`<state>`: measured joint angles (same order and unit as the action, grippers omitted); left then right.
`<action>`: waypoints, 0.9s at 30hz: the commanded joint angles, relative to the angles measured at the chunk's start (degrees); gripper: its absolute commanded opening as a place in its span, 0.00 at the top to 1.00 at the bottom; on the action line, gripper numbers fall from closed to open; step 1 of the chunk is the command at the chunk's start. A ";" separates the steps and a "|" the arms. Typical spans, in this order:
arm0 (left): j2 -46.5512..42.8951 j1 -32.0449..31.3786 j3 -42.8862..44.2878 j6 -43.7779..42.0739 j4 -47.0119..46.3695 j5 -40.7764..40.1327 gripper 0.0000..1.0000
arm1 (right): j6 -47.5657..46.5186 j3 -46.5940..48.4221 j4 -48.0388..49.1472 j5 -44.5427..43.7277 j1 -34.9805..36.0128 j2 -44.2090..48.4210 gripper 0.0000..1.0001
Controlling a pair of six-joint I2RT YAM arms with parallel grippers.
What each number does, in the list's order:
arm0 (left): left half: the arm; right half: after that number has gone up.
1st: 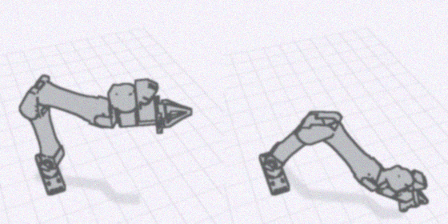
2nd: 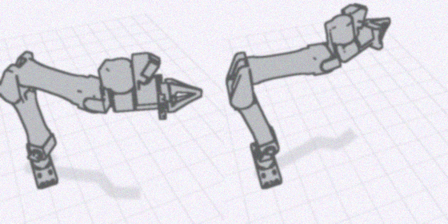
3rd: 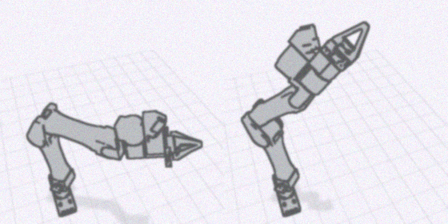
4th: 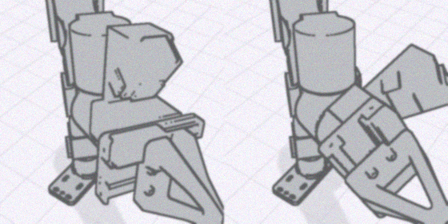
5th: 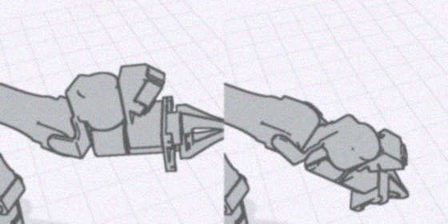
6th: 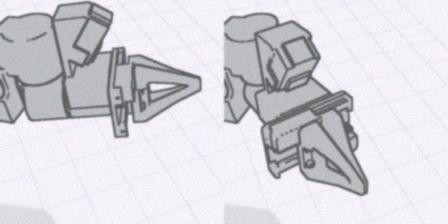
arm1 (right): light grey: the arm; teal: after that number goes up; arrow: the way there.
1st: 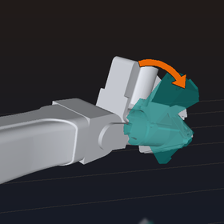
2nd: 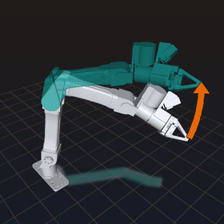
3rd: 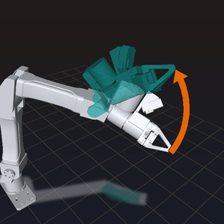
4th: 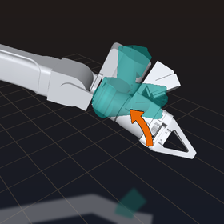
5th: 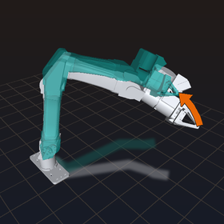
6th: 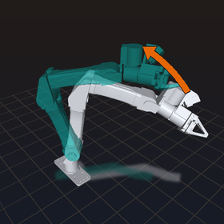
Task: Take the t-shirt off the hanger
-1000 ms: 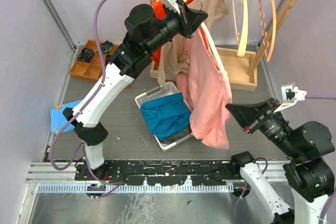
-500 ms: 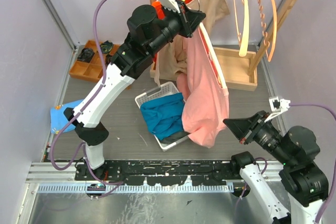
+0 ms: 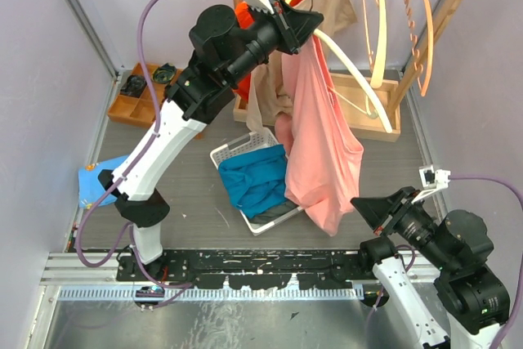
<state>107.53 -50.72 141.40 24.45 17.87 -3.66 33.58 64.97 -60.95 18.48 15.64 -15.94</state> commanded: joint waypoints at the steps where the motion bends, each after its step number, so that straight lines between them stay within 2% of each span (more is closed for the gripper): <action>1: -1.14 1.21 1.46 1.38 -12.06 2.48 1.00 | -0.04 0.44 -3.41 0.76 0.24 -0.64 0.99; 12: -0.60 1.09 0.34 7.19 -12.04 13.13 1.00 | -1.65 2.99 10.31 0.58 0.23 -11.87 0.99; 13: -0.92 1.13 0.02 7.19 -11.91 14.02 1.00 | -1.99 3.84 11.24 0.78 0.20 -13.34 0.97; 14: -1.22 1.09 -0.49 7.12 -11.94 15.05 1.00 | -2.30 4.68 12.04 1.03 0.26 -14.56 0.90; 15: -1.66 1.06 -1.03 7.06 -11.91 16.47 1.00 | -2.83 5.47 13.28 1.63 0.19 -15.99 0.79; 16: -2.18 1.09 -1.70 6.94 -11.94 17.35 1.00 | -3.20 6.19 14.23 1.84 0.20 -16.69 0.73; 22: -5.74 1.16 -7.64 8.88 -14.40 22.04 1.00 | -4.13 7.59 19.65 1.90 0.21 -19.28 0.57; 27: -8.13 1.19 -10.08 8.51 -14.67 25.52 1.00 | -4.47 10.15 23.15 0.82 0.27 -21.93 0.55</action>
<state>104.86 -49.87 131.74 32.10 9.26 17.28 30.33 71.57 -45.01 19.62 15.64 -35.92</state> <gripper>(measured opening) 0.025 0.445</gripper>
